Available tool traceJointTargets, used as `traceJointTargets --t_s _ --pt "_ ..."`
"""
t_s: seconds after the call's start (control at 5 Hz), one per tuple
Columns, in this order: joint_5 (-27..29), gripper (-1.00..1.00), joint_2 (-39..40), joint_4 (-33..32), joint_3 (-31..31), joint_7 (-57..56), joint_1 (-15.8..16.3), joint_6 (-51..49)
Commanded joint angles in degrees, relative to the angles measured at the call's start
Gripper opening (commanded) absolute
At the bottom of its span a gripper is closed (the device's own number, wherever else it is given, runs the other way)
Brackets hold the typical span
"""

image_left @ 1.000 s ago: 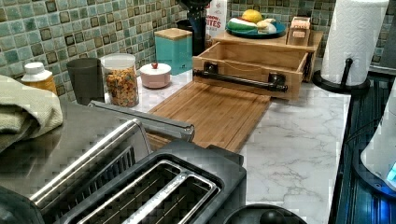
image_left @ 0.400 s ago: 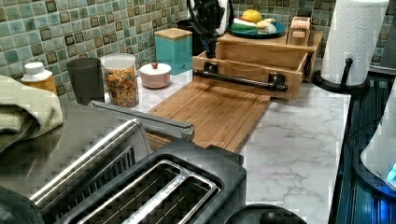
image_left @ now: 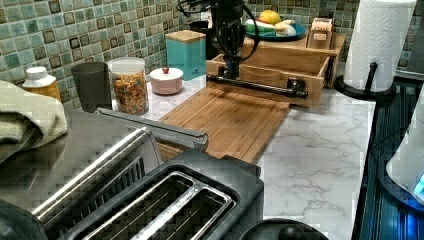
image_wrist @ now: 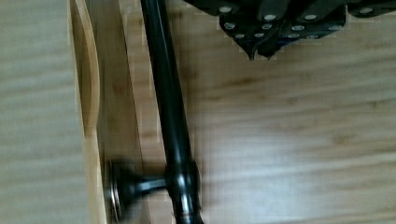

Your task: Close the drawer.

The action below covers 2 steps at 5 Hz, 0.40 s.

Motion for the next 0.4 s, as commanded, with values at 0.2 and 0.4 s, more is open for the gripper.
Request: traceJointTargets --t_s 0.2,0.4 --pt "1.1 -1.00 4.5 0.9 -2.0 -5.3 -2.9 4.4" --pt "1.6 -1.00 4.4 -0.4 -2.4 -5.2 -3.1 5.0"
